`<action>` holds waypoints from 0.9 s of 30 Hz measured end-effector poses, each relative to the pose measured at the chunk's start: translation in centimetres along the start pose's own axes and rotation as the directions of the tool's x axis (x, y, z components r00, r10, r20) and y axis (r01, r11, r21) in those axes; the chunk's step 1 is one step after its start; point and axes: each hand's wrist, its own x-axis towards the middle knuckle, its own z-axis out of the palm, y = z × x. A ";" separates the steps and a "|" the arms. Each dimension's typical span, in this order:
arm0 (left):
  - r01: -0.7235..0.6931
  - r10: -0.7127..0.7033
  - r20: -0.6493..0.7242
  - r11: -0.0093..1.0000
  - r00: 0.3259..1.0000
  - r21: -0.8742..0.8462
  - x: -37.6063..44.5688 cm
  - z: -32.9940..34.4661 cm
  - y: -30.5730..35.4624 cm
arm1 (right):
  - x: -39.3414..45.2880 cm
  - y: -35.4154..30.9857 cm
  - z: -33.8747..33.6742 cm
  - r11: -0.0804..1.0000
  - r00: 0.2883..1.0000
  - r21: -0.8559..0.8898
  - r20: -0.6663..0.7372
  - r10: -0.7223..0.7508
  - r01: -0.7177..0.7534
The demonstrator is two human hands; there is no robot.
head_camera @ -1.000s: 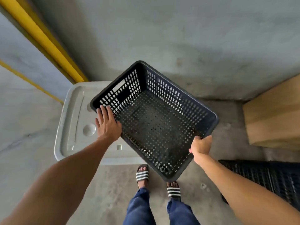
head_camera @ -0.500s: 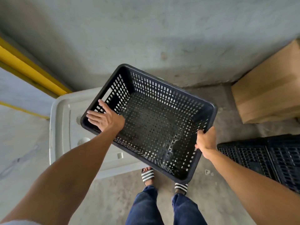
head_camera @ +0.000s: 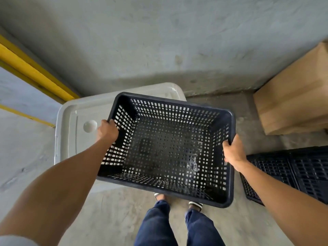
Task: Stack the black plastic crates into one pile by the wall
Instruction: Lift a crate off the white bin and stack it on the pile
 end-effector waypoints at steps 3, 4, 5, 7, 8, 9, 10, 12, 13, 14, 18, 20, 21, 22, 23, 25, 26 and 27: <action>-0.017 0.018 0.027 1.000 0.999 -0.023 -1.4 -0.6 -2.1 | -0.2 0.6 -0.3 1.000 1.000 -0.007 -0.015 -0.027 0.027; -0.010 0.012 0.051 0.999 0.999 -0.031 -2.0 -0.8 -3.0 | -0.2 0.9 -0.4 0.999 0.999 -0.003 -0.021 -0.035 0.035; 0.012 -0.006 0.082 0.998 0.997 -0.066 -2.7 -1.0 -3.8 | -0.3 1.0 -0.6 0.999 0.999 0.001 -0.023 -0.033 0.033; 0.067 -0.048 0.135 0.989 0.990 -0.133 -4.4 -1.2 -5.2 | -0.4 1.1 -0.9 1.000 1.000 0.008 -0.005 -0.011 0.011; 0.092 -0.067 0.153 0.983 0.986 -0.161 -5.3 -1.2 -5.8 | -0.3 1.2 -1.0 1.000 1.000 0.014 0.009 0.004 -0.004; 0.117 -0.084 0.167 0.974 0.982 -0.193 -6.3 -1.2 -6.2 | -0.3 1.2 -1.2 0.999 0.999 0.026 0.027 0.027 -0.028; 0.138 -0.099 0.177 0.964 0.979 -0.226 -7.2 -1.1 -6.7 | -0.2 1.3 -1.4 0.998 0.997 0.036 0.050 0.057 -0.058; 0.162 -0.116 0.181 0.951 0.977 -0.264 -9.0 -0.8 -7.7 | 0.0 1.6 -1.8 0.994 0.991 0.036 0.095 0.095 -0.099; 0.179 -0.130 0.184 0.943 0.974 -0.281 -9.9 -0.6 -8.3 | 0.0 1.7 -2.1 0.994 0.988 0.027 0.117 0.103 -0.107; 0.196 -0.145 0.184 0.932 0.972 -0.304 -10.8 -0.2 -9.1 | 0.1 2.0 -2.3 0.994 0.985 0.020 0.138 0.105 -0.109; 0.273 -0.226 0.178 0.908 0.958 -0.317 -14.2 1.2 -12.1 | -0.3 3.1 -3.2 0.994 0.967 0.055 0.244 0.079 -0.095; 0.298 -0.250 0.180 0.897 0.951 -0.327 -15.8 2.0 -14.0 | -1.0 3.5 -3.9 0.988 0.953 0.118 0.296 0.063 -0.102; 0.303 -0.255 0.179 0.892 0.950 -0.337 -16.5 2.4 -14.9 | -1.5 3.8 -4.2 0.987 0.952 0.134 0.303 0.047 -0.091; 0.298 -0.256 0.163 0.893 0.953 -0.337 -17.3 2.7 -15.7 | -1.9 4.1 -4.6 0.988 0.953 0.137 0.300 0.030 -0.074; 0.294 -0.257 0.153 0.894 0.954 -0.337 -18.0 2.9 -16.3 | -2.5 4.4 -5.0 0.990 0.956 0.133 0.294 0.014 -0.055; 0.287 -0.258 0.132 0.903 0.957 -0.319 -19.7 3.1 -16.8 | -3.5 4.9 -5.8 0.993 0.961 0.113 0.277 -0.002 -0.030; 0.277 -0.252 0.118 0.907 0.961 -0.319 -20.4 3.3 -17.1 | -4.2 5.0 -6.3 0.995 0.963 0.099 0.269 -0.007 -0.020; 0.278 -0.257 0.106 0.902 0.961 -0.331 -21.1 3.3 -17.4 | -4.9 5.1 -6.8 0.996 0.965 0.084 0.262 -0.015 -0.008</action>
